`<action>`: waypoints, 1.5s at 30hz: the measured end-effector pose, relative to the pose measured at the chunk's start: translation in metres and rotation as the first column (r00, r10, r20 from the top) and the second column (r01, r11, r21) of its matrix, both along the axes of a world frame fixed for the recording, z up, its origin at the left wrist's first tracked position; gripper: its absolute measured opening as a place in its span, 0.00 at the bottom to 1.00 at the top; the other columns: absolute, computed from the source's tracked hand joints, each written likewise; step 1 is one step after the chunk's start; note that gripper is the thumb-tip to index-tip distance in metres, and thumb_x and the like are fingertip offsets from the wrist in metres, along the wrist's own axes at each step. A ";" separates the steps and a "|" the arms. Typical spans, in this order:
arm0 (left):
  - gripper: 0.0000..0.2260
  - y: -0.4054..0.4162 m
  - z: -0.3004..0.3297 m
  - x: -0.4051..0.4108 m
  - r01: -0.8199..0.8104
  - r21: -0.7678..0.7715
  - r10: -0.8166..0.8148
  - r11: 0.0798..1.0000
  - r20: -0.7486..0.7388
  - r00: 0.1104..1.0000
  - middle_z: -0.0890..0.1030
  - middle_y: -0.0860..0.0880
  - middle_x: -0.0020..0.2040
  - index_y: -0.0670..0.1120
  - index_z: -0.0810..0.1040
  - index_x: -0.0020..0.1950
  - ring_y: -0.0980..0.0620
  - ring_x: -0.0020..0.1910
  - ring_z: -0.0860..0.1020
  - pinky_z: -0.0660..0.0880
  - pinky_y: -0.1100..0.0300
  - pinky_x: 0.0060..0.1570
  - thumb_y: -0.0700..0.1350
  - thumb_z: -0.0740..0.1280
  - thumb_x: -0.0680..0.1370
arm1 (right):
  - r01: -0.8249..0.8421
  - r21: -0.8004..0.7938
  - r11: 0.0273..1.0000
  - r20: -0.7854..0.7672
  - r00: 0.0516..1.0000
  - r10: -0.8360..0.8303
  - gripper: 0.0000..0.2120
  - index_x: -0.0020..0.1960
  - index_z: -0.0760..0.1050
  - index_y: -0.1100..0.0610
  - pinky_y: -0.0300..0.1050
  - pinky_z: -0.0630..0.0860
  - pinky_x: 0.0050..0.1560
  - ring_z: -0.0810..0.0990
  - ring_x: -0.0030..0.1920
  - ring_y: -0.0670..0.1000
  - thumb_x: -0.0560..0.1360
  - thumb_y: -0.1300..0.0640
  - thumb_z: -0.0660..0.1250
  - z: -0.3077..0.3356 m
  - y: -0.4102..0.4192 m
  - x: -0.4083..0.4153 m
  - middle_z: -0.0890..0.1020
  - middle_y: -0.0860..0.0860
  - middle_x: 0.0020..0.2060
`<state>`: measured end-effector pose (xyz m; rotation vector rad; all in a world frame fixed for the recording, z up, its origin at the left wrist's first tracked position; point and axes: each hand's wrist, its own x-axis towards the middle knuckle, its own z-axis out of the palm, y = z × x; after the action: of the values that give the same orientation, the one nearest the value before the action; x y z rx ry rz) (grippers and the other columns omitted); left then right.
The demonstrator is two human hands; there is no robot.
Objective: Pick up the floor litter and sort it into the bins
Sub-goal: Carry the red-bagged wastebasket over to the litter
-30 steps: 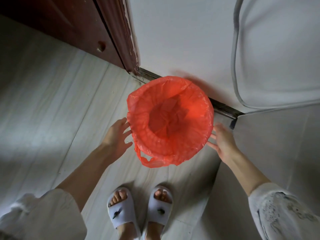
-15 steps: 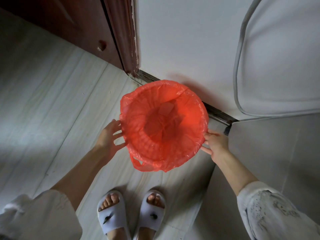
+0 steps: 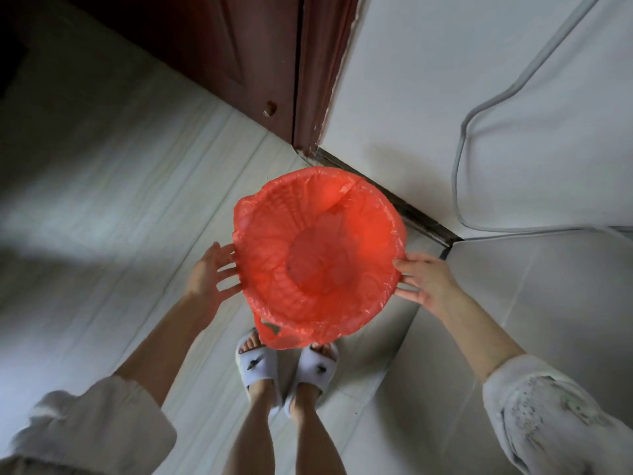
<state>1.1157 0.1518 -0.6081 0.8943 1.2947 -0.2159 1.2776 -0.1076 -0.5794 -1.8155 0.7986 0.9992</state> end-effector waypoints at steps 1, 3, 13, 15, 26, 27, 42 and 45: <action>0.16 0.002 0.013 -0.009 0.000 0.005 0.000 1.000 -0.008 1.000 0.76 0.50 0.49 0.47 0.73 0.58 0.52 0.46 0.74 0.71 0.49 0.55 0.52 0.51 0.82 | -0.006 0.003 1.000 -0.001 1.000 0.006 0.08 0.43 0.74 0.56 0.54 0.77 0.47 0.79 0.49 0.57 0.73 0.67 0.68 0.013 0.005 -0.007 0.80 0.58 0.49; 0.14 0.010 0.051 -0.028 -0.009 0.043 0.009 0.999 -0.015 1.000 0.77 0.51 0.48 0.47 0.74 0.57 0.52 0.45 0.74 0.71 0.50 0.53 0.52 0.52 0.82 | -0.031 0.007 1.000 0.025 0.999 0.031 0.07 0.43 0.74 0.57 0.52 0.78 0.45 0.79 0.47 0.56 0.73 0.68 0.68 0.050 0.021 -0.023 0.80 0.58 0.47; 0.09 0.040 0.228 -0.125 -0.235 0.221 0.220 0.947 0.089 0.971 0.78 0.48 0.49 0.46 0.75 0.56 0.50 0.46 0.76 0.75 0.54 0.47 0.46 0.58 0.80 | -0.362 -0.022 0.932 0.303 0.886 0.351 0.06 0.36 0.73 0.58 0.54 0.81 0.48 0.78 0.39 0.55 0.70 0.66 0.65 0.234 0.100 -0.082 0.77 0.54 0.32; 0.10 0.038 0.260 -0.153 -0.242 0.307 0.222 0.921 0.097 0.970 0.78 0.48 0.47 0.45 0.74 0.59 0.50 0.44 0.76 0.75 0.54 0.46 0.45 0.58 0.80 | -0.429 -0.006 0.903 0.352 0.845 0.404 0.07 0.35 0.73 0.57 0.56 0.81 0.49 0.78 0.38 0.56 0.69 0.66 0.66 0.270 0.112 -0.097 0.78 0.55 0.32; 0.26 0.016 0.398 -0.318 0.336 0.923 -0.053 0.190 -0.332 0.942 0.65 0.33 0.70 0.33 0.62 0.71 0.34 0.68 0.63 0.65 0.41 0.66 0.42 0.56 0.75 | -0.709 0.152 0.689 0.440 0.672 0.595 0.04 0.41 0.75 0.59 0.44 0.78 0.38 0.75 0.33 0.51 0.71 0.67 0.67 0.411 0.176 -0.231 0.78 0.55 0.33; 0.25 0.012 0.404 -0.344 0.318 0.924 -0.001 0.213 -0.325 0.946 0.63 0.35 0.72 0.34 0.60 0.72 0.35 0.69 0.63 0.66 0.41 0.65 0.40 0.58 0.76 | -0.735 0.163 0.659 0.441 0.652 0.618 0.04 0.43 0.76 0.60 0.46 0.78 0.40 0.76 0.34 0.51 0.71 0.67 0.67 0.417 0.182 -0.252 0.78 0.55 0.33; 0.24 -0.118 0.424 -0.773 0.007 0.883 0.626 0.469 -0.338 0.703 0.57 0.38 0.74 0.40 0.62 0.73 0.39 0.72 0.58 0.55 0.49 0.71 0.43 0.56 0.77 | -0.987 0.155 0.045 0.416 0.107 0.903 0.07 0.39 0.74 0.60 0.40 0.75 0.30 0.73 0.22 0.45 0.72 0.71 0.65 0.442 0.234 -0.683 0.76 0.52 0.25; 0.24 -0.140 0.432 -0.844 -0.097 0.884 0.732 0.458 -0.313 0.605 0.56 0.41 0.75 0.42 0.61 0.74 0.41 0.73 0.56 0.55 0.50 0.71 0.43 0.56 0.78 | -0.985 0.163 -0.062 0.409 0.010 0.913 0.08 0.38 0.73 0.59 0.36 0.77 0.26 0.74 0.20 0.42 0.72 0.70 0.65 0.445 0.246 -0.769 0.77 0.49 0.23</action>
<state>0.2714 0.0119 -0.1757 1.2281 2.3990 0.6454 0.5085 0.1381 -0.1344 -1.8564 -1.1597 1.6427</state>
